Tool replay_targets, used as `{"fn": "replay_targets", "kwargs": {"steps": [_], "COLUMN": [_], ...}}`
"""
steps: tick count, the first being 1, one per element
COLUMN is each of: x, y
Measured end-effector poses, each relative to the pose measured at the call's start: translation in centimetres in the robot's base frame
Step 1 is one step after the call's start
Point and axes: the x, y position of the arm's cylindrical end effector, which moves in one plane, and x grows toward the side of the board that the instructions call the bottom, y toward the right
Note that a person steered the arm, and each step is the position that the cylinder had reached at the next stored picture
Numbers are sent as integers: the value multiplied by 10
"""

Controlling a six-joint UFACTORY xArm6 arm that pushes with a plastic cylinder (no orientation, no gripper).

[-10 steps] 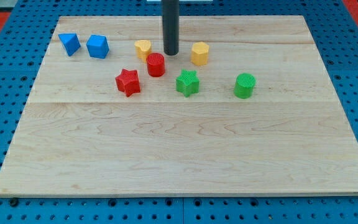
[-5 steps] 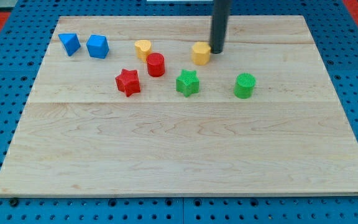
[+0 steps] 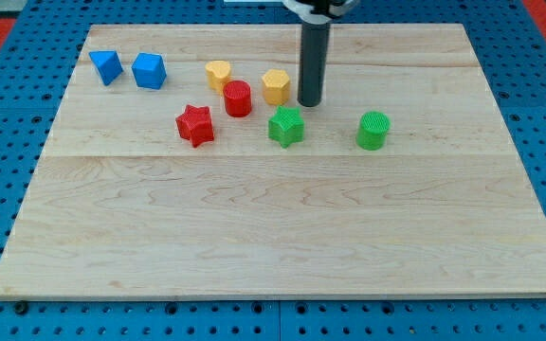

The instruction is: Push the yellow block slightly towards the top center

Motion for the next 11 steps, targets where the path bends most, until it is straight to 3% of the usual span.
{"fn": "replay_targets", "kwargs": {"steps": [2,3,4,5,6,7,10,11], "x": [-25,-50,-100,-137,-110,-83,-9,-21], "y": [-38,-25,-17,-55,-133,-162,-175,-131]}}
